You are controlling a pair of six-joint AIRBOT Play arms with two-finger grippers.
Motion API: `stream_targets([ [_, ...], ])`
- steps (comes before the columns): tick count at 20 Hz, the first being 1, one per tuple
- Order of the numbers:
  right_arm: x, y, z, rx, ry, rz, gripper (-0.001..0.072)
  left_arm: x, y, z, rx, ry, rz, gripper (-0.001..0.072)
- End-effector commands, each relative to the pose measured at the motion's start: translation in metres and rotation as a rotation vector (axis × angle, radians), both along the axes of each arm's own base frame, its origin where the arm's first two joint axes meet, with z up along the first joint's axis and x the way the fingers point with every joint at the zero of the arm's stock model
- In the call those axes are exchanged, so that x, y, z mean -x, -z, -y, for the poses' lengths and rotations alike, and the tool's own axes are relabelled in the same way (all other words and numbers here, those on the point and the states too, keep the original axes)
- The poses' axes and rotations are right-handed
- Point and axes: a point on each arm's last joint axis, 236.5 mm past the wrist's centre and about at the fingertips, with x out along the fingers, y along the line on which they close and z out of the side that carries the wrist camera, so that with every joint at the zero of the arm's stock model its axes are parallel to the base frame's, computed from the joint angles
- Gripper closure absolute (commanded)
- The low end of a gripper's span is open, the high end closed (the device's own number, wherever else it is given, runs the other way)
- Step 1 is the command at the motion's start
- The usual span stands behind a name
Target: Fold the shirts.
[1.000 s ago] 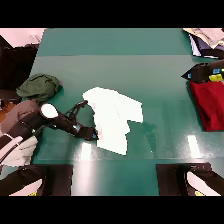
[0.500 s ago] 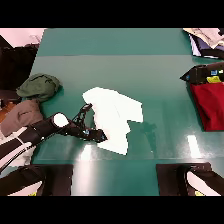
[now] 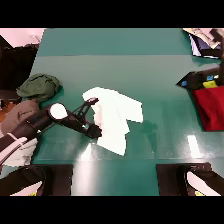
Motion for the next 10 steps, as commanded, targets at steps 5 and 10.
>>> stream_targets([
  [5,0.033,0.125,-0.052,-0.276,-0.021,-0.35,0.0291,-0.048,-0.112,-0.104,-0.412,0.021,0.365,0.0687],
  [10,0.034,0.192,-0.093,-0.413,0.032,-0.486,0.0292,-0.061,-0.126,-0.112,-0.436,-0.042,0.409,0.0687],
])
